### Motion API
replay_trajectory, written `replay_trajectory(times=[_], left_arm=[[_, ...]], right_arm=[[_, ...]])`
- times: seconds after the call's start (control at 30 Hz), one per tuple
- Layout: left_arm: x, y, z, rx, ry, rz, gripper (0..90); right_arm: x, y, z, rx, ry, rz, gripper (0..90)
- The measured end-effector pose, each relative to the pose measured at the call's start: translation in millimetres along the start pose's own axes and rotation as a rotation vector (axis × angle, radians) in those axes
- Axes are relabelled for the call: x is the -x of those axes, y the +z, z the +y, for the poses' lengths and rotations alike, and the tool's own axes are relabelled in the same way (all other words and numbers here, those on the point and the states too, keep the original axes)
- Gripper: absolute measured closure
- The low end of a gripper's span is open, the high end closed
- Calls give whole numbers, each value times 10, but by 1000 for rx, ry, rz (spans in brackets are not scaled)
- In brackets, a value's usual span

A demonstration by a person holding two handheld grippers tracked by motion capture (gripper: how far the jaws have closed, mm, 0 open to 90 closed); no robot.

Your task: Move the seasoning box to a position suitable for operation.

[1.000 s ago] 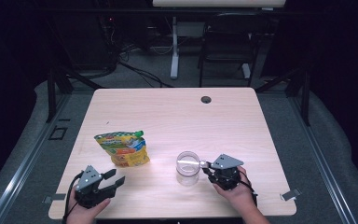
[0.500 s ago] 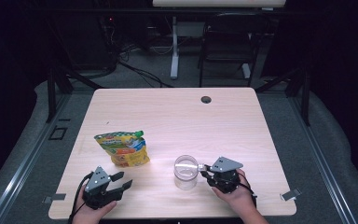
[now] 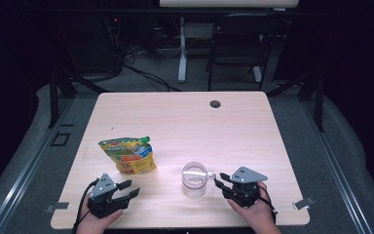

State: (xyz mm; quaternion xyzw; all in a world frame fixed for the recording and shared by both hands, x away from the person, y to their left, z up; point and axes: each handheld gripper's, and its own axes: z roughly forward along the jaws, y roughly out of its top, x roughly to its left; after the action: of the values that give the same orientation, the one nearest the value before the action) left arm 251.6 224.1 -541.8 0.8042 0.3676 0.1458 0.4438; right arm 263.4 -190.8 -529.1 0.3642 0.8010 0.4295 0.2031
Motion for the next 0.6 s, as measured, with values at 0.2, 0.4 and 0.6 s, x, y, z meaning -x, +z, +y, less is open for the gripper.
replay_trajectory(times=[0.2,0.4,0.6], left_arm=[[16,59,55,-5,15,-16,548],[53,123,143,-2,8,-51,583],[146,219,302,-4,-4,-52,594]], right_arm=[[14,-58,1,3,37,-16,669],[-10,-120,107,18,46,-47,686],[-5,-111,180,-14,78,-42,694]])
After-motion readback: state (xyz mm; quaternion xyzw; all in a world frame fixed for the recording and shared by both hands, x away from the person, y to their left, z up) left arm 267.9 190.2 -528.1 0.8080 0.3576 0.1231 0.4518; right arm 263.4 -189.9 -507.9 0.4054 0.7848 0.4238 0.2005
